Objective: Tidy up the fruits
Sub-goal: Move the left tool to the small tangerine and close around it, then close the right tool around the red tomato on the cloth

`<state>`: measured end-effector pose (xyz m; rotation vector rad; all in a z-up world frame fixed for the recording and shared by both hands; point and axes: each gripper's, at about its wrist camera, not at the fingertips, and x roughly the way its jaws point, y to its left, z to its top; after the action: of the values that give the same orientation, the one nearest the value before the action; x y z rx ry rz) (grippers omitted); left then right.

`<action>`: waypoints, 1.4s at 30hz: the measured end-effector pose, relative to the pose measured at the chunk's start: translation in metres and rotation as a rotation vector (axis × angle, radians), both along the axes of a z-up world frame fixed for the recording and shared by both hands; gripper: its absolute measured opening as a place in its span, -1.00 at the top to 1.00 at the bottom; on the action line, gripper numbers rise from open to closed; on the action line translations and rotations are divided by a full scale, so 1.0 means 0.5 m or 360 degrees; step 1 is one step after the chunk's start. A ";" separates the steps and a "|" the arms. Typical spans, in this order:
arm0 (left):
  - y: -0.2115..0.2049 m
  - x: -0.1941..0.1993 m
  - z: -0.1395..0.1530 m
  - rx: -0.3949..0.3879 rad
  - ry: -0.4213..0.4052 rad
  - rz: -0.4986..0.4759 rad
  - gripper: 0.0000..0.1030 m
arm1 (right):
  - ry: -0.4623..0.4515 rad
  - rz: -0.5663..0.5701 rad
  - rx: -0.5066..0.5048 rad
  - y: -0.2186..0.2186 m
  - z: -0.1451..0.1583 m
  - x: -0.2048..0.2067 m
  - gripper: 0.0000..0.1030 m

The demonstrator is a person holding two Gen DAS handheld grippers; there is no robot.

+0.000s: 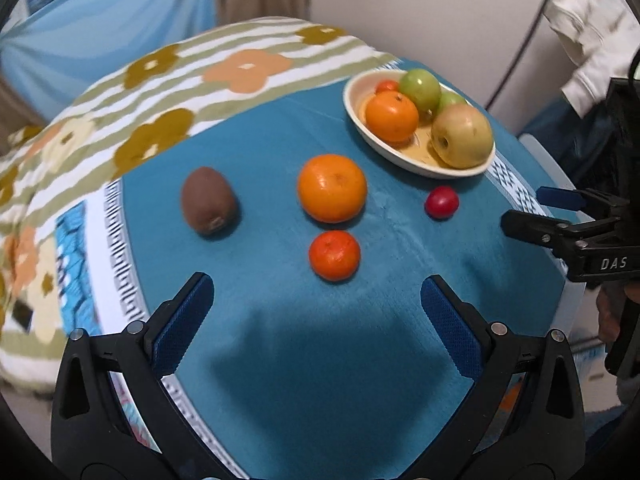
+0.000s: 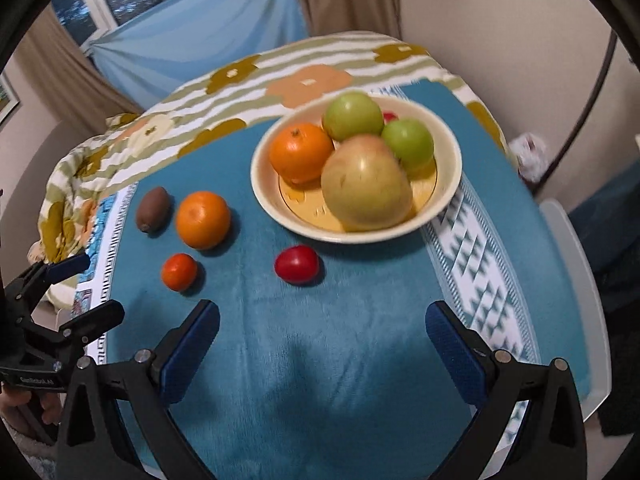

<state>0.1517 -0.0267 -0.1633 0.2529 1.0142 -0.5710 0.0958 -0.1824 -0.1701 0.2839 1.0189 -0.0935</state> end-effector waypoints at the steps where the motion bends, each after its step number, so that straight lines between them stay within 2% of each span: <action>1: -0.005 0.004 -0.008 -0.0008 0.0007 -0.0025 -0.90 | 0.0011 -0.0016 0.0011 0.002 -0.009 0.004 -0.99; 3: -0.017 0.015 -0.028 -0.0015 0.0039 -0.0076 -0.73 | 0.0032 -0.0053 0.0028 0.005 -0.024 0.010 -0.99; 11: -0.050 0.037 -0.072 -0.0008 0.0068 -0.0176 -0.54 | 0.0062 -0.0127 0.0039 0.013 -0.052 0.028 -0.87; 16: -0.066 0.046 -0.097 0.0040 0.0079 -0.0207 -0.05 | 0.0081 -0.0143 0.0058 0.014 -0.066 0.036 -0.75; 20: -0.067 0.046 -0.106 0.0090 0.0059 -0.0219 0.15 | 0.0104 -0.0131 0.0067 0.016 -0.075 0.037 -0.64; 23: -0.062 0.049 -0.107 0.0079 0.0067 -0.0229 0.16 | 0.0113 -0.0126 0.0070 0.016 -0.079 0.042 -0.47; 27: -0.063 0.046 -0.106 0.0095 0.0056 -0.0234 0.17 | 0.0116 -0.0111 0.0048 0.018 -0.080 0.049 -0.42; 36: -0.048 0.041 -0.104 0.0122 0.0068 -0.0189 0.17 | 0.0103 -0.0077 -0.0050 0.040 -0.080 0.083 -0.10; 39: -0.036 0.039 -0.102 0.0125 0.0068 -0.0148 0.17 | 0.0100 -0.0058 -0.0087 0.046 -0.080 0.091 0.07; 41: -0.031 0.038 -0.101 0.0124 0.0067 -0.0125 0.17 | 0.0096 -0.0047 -0.0106 0.049 -0.080 0.094 0.33; 42: -0.028 0.037 -0.100 0.0122 0.0067 -0.0111 0.17 | 0.0094 -0.0042 -0.0108 0.051 -0.080 0.095 0.36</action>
<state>0.1704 -0.0406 -0.2131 0.3466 1.0725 -0.6033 0.1435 -0.1569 -0.2099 0.2338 1.0685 -0.1608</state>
